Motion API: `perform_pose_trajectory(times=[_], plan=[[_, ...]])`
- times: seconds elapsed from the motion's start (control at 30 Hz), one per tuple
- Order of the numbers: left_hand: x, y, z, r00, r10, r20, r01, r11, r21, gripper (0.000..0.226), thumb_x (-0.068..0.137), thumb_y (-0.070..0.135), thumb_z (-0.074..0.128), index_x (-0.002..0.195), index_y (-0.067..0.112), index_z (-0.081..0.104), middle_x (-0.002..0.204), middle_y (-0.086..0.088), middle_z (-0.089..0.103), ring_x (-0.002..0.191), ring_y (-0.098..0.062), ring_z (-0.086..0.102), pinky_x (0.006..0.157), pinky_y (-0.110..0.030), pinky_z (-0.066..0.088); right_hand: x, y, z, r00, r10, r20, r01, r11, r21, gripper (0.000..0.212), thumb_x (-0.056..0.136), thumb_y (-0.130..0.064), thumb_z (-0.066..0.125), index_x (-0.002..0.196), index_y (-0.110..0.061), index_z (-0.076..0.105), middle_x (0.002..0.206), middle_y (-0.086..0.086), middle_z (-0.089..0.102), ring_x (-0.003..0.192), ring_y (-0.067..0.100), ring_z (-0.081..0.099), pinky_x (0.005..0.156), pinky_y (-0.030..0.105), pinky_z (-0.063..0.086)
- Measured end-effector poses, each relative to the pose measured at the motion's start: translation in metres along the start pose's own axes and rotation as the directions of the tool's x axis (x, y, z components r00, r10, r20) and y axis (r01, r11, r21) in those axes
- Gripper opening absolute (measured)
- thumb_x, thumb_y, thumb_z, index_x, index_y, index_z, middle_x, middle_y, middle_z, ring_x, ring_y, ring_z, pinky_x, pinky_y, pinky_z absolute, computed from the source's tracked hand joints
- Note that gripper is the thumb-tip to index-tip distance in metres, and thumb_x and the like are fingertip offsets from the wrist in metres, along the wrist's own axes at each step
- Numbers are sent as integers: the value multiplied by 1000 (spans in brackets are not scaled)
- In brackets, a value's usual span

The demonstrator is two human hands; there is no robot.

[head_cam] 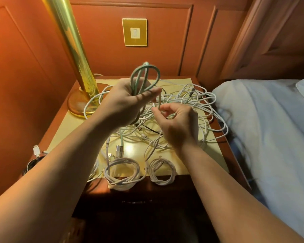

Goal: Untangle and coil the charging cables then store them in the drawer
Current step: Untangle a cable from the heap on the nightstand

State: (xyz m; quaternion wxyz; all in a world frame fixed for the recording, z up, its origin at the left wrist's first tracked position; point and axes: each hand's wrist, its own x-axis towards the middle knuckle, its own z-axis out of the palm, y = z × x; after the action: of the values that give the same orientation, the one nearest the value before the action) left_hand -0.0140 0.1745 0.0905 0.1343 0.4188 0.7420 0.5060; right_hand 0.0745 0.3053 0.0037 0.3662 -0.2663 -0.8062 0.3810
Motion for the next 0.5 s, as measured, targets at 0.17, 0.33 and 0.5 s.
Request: perform_pose_trajectory(times=[0.17,0.33,0.5], plan=[[5,7,-6,980,62,-188,-108,964,-244,27,104,25,58,80,15,59,53,19,46,53,1,40,59,-26,34,-1,2,4,994,84,64,-78,993,-86,21,85,-51,78,88,-30,79,69,-18,70,68,2,68,66,31,60],[5,-4,-8,912,138,-386,-181,980,-78,25,103,27,62,83,13,63,59,17,56,54,1,48,58,-22,40,-4,0,1,997,11,73,-3,994,-111,26,89,-50,76,89,-25,82,76,-14,75,71,5,69,63,25,54],[3,-13,3,983,-4,-182,14,999,53,21,91,32,76,96,12,69,62,18,65,59,10,61,54,-5,43,-4,-4,-3,998,-58,19,60,991,-118,29,91,-51,74,88,-24,81,81,-10,77,73,9,69,66,26,54]])
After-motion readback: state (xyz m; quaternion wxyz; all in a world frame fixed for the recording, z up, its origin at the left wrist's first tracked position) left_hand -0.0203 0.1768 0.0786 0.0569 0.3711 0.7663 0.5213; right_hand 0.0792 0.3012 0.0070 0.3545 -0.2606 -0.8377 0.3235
